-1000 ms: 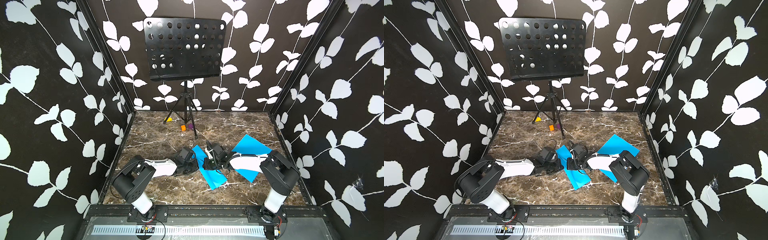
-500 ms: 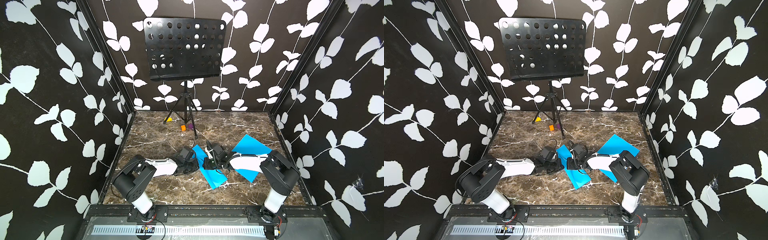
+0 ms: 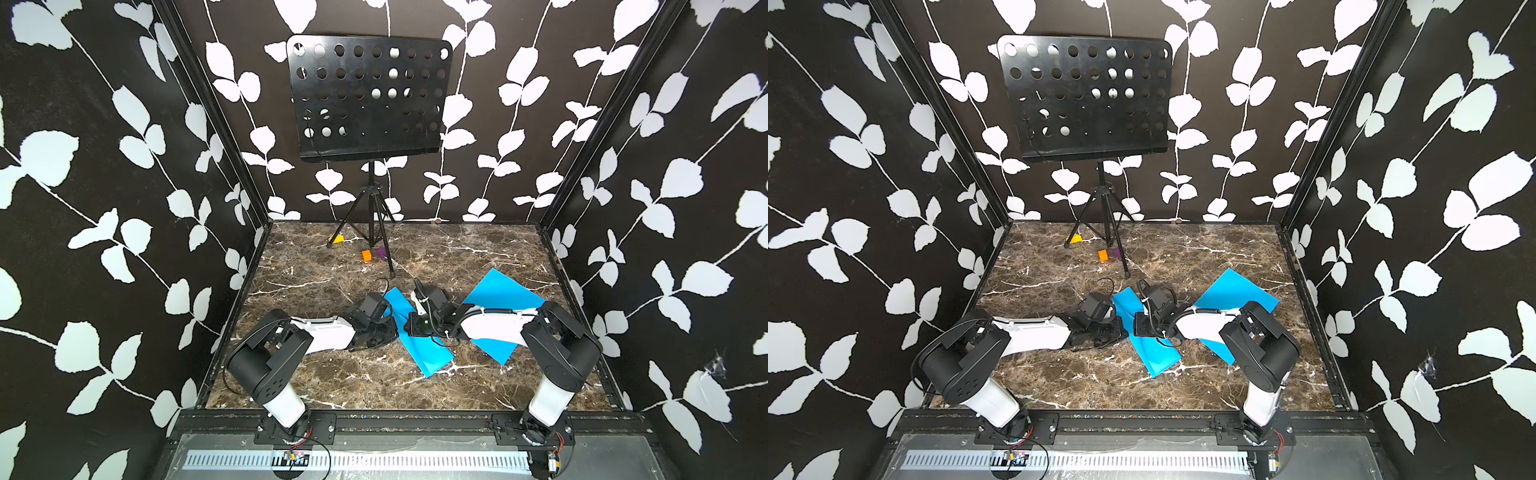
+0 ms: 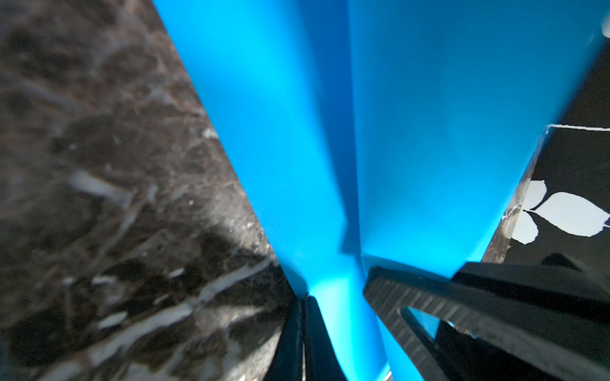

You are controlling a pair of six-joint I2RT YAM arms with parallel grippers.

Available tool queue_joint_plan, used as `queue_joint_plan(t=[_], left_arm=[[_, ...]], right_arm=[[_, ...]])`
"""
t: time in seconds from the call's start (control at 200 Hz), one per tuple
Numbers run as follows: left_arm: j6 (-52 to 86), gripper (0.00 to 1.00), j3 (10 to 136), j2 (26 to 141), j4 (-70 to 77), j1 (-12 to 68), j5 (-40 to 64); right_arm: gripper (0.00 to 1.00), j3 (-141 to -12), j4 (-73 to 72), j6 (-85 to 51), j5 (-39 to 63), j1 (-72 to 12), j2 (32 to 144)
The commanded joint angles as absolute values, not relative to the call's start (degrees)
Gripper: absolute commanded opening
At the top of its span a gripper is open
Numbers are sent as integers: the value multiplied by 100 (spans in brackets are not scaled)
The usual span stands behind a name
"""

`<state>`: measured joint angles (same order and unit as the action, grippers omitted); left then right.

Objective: Fold the rectangular paper in half along the long edge
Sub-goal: Fold the paper at the center of the board.

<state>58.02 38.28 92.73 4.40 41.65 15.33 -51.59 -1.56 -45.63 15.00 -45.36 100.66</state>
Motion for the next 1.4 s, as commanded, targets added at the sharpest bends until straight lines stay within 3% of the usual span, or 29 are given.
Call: queue_joint_plan(t=[0.0,0.54,0.84,1.03,1.29,1.395], left_arm=[[5717,8,3672,9502,-334,4165,1254],[5711,9,3665,9356,-432,4166,1206],[5738,9,3587,9208,-326,4161,1200],[5615,23,3563,8655,-633,4166,954],[5704,38,3549,8332,-321,4165,819],[5717,43,3627,8410,-94,4157,775]], right_arm=[[12,-5100,-235,-4483,1427,-4509,10192],[37,-4832,-397,-4666,1484,-4513,10204],[37,-4839,-466,-4736,1526,-4499,10000],[30,-4750,-650,-4906,1609,-4413,10126],[41,-4736,-771,-5006,1709,-4395,10104],[41,-4670,-879,-5096,1708,-4373,10064]])
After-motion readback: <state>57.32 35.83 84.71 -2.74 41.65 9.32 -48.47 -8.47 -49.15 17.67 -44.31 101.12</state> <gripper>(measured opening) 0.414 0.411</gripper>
